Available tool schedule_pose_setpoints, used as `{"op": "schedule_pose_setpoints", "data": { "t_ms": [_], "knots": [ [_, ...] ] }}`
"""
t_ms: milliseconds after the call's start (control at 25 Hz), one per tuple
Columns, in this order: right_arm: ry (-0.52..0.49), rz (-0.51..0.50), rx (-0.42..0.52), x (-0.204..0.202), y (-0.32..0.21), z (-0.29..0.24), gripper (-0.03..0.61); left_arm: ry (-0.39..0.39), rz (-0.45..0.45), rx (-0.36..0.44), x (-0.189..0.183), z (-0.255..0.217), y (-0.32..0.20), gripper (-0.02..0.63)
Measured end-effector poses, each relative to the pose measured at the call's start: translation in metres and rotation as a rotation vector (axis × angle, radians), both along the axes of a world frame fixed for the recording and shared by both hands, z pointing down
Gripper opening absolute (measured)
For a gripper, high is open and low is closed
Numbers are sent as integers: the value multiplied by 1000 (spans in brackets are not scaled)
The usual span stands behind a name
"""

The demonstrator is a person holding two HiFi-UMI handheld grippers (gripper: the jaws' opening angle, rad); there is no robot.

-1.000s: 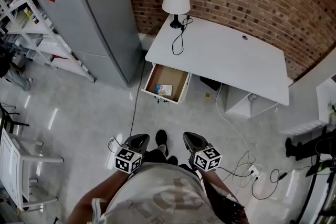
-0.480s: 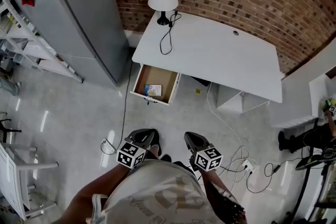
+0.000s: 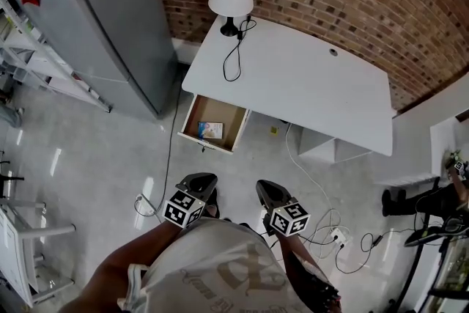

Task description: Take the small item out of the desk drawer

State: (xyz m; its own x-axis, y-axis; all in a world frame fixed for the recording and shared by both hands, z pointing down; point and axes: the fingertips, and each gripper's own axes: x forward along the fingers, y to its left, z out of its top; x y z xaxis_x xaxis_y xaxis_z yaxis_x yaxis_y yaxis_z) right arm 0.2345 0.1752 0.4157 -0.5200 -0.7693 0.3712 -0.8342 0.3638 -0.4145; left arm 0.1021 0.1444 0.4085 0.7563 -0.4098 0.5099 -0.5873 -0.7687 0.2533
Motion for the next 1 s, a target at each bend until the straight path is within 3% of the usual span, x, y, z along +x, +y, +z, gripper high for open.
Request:
{"op": "schedule_pose_setpoints", "data": {
  "t_ms": [560,1000],
  "knots": [
    [15,103,-26,11,-60,-3,6,32,87,-6,18,-2,-80,17],
    [42,75,-4,-5,-126,-11,6,58,62,16,-1,-7,-142,17]
  ]
}}
